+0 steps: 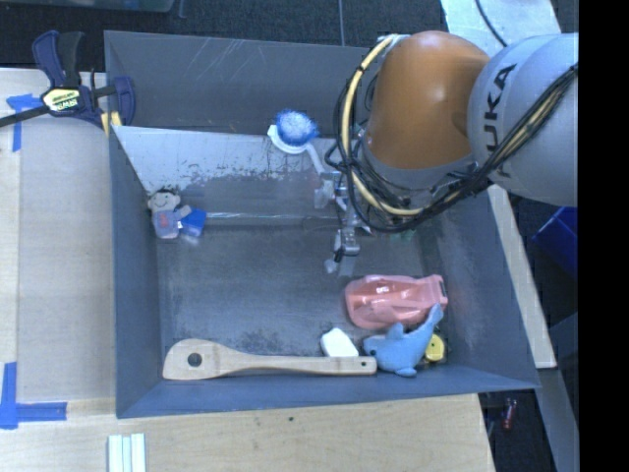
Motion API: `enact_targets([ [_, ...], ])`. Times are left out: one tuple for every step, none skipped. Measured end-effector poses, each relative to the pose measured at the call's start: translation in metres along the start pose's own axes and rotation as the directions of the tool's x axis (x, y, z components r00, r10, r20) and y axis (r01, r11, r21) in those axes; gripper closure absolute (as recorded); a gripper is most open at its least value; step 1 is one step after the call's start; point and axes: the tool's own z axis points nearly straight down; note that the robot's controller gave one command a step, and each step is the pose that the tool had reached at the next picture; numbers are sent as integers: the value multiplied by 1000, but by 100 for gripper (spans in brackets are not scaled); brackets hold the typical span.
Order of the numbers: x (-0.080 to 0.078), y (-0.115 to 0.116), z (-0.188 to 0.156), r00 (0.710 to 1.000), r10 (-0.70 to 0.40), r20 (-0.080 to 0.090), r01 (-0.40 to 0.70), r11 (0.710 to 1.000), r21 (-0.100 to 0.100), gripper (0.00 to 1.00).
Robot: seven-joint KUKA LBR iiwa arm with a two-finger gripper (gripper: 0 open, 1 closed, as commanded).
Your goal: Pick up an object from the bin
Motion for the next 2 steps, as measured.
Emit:
enact_targets([
  [-2, 0, -5, 1000, 2, 9, -2, 1000, -1, 0],
  [19, -86, 114, 999, -42, 8, 42, 999, -11, 0],
])
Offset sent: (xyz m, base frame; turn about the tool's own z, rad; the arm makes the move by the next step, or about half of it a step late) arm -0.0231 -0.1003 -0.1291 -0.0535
